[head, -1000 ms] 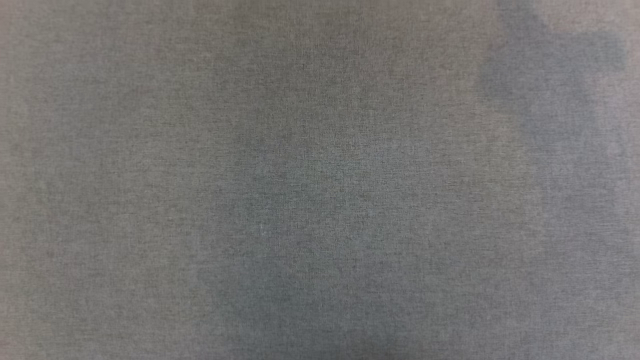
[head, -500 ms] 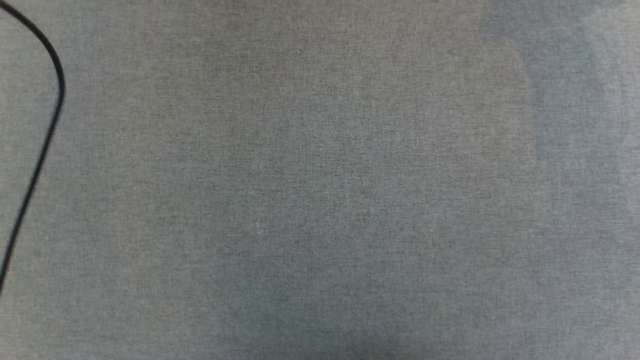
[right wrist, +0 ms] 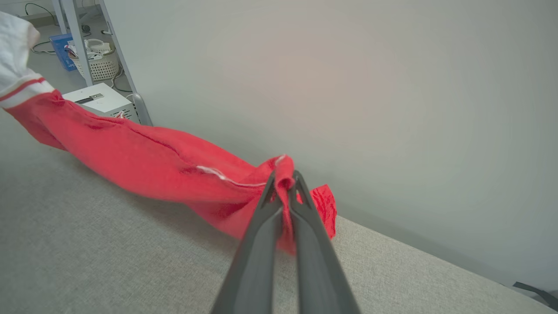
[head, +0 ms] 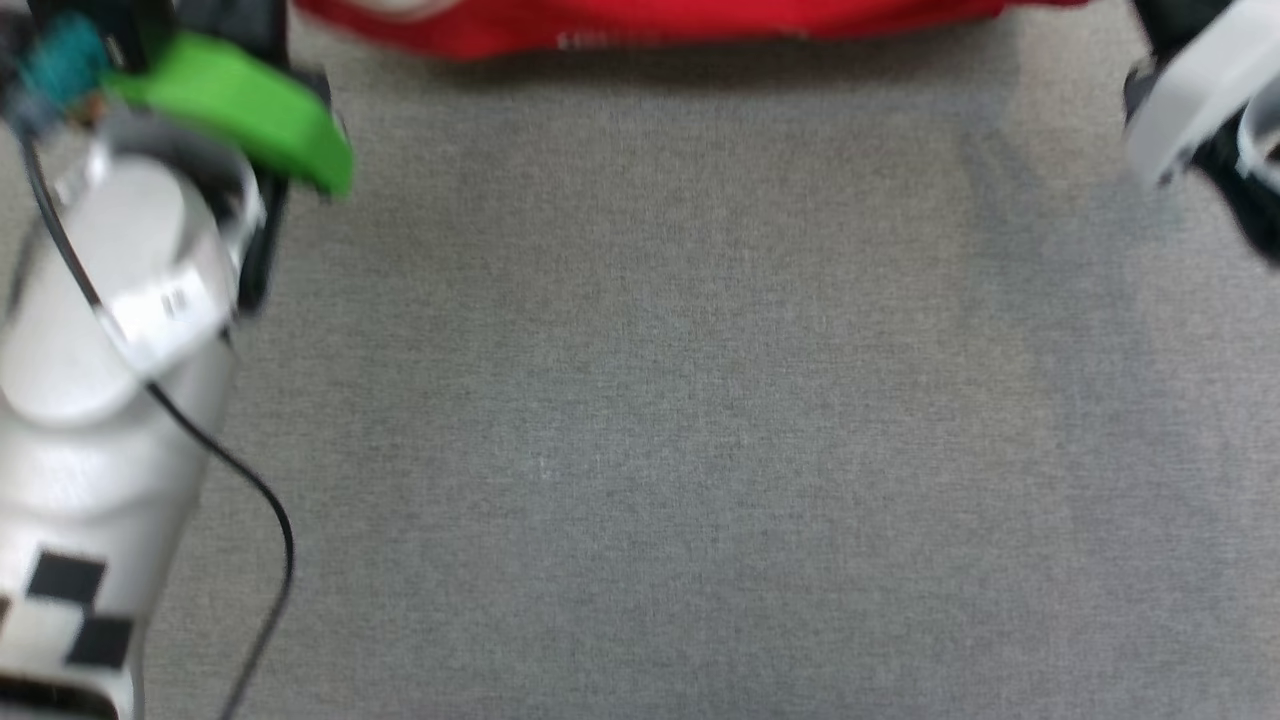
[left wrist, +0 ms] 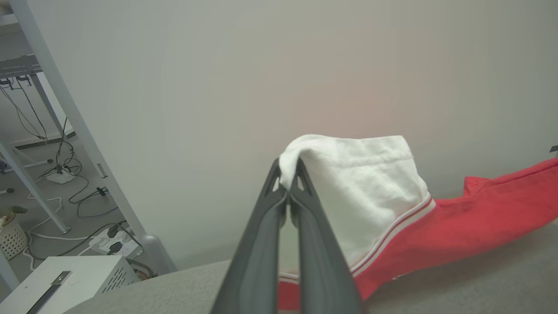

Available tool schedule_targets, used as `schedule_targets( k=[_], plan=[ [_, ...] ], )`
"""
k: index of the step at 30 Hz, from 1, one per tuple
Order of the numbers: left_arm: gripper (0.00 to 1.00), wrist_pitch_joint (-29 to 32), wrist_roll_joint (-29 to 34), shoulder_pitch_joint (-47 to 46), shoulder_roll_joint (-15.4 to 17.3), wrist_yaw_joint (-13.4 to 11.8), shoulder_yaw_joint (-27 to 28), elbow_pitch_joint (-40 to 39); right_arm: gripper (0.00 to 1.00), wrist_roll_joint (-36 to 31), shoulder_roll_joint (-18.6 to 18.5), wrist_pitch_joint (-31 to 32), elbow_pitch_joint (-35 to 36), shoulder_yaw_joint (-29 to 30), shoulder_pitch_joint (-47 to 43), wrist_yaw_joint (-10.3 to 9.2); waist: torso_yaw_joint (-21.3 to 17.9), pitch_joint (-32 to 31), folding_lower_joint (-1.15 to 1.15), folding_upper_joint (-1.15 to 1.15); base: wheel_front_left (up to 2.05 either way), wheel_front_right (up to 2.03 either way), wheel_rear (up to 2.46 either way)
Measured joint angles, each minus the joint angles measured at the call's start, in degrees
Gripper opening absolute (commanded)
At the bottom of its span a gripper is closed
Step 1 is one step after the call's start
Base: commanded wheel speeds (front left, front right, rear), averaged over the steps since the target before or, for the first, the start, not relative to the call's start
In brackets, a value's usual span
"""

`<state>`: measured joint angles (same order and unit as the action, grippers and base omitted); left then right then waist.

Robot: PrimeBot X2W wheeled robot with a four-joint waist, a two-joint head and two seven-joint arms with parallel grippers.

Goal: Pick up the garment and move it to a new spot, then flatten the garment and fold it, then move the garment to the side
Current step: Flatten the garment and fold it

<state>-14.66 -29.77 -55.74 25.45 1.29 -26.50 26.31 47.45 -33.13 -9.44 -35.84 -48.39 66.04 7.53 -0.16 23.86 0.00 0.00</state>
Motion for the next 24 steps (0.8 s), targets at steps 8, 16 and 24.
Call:
schedule_targets(
  k=[8, 16, 24],
  plan=[
    [0.0, 0.7, -1.0, 24.7, 2.4, -4.2, -1.7, -11.1, 0.0, 5.0, -5.1, -1.1, 6.1, -3.9, -17.6, 0.0, 0.8, -7.7, 0.0, 0.0, 0.0, 0.0, 0.0],
    [0.0, 3.7, -5.0, 44.0, 5.0, -9.3, -2.5, -20.3, 0.0, 7.3, -8.9, -0.9, 11.0, -4.9, -33.8, 0.0, 1.3, -14.7, -0.01, 0.0, 0.0, 0.0, 0.0],
    [0.0, 6.1, -9.4, 60.4, 5.7, -13.5, -3.7, -26.9, 0.0, 8.7, -11.9, 0.4, 14.9, -2.4, -47.6, 0.0, 0.9, -20.4, -0.01, 0.0, 0.0, 0.0, 0.0]
  ],
)
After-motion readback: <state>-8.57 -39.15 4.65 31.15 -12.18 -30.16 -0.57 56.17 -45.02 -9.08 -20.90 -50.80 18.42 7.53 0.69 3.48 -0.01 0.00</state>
